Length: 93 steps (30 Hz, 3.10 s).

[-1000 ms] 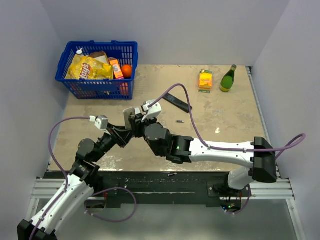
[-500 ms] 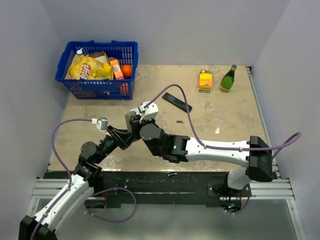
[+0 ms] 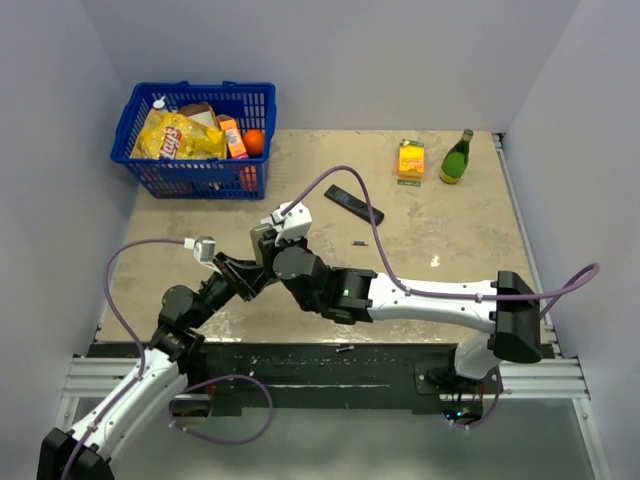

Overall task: Load the batteries into the remote control
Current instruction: Load the battery cover into the remote control.

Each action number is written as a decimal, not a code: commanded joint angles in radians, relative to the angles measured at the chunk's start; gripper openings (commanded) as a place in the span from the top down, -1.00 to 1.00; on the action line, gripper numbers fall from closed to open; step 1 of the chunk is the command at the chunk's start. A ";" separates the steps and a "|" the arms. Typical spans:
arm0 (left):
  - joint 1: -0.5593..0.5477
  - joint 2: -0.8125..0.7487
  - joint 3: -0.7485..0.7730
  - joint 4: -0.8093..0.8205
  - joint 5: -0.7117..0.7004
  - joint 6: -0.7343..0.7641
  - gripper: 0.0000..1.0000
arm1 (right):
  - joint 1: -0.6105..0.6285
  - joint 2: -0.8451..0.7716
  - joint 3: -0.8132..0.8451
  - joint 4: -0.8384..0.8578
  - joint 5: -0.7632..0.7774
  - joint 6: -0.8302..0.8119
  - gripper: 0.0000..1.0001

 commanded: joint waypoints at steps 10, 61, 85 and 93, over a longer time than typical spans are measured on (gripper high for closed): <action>-0.001 0.009 -0.017 0.213 0.068 -0.074 1.00 | 0.008 0.007 0.028 -0.032 0.040 0.014 0.30; -0.001 0.041 -0.018 0.325 0.141 -0.148 1.00 | -0.440 -0.154 -0.232 0.357 -1.184 0.148 -0.54; -0.001 0.047 -0.001 0.275 0.149 -0.110 1.00 | -0.469 -0.223 -0.246 0.277 -1.130 0.096 -0.40; -0.003 0.064 0.071 0.039 0.042 0.015 1.00 | -0.342 -0.240 -0.181 0.085 -0.802 0.016 -0.96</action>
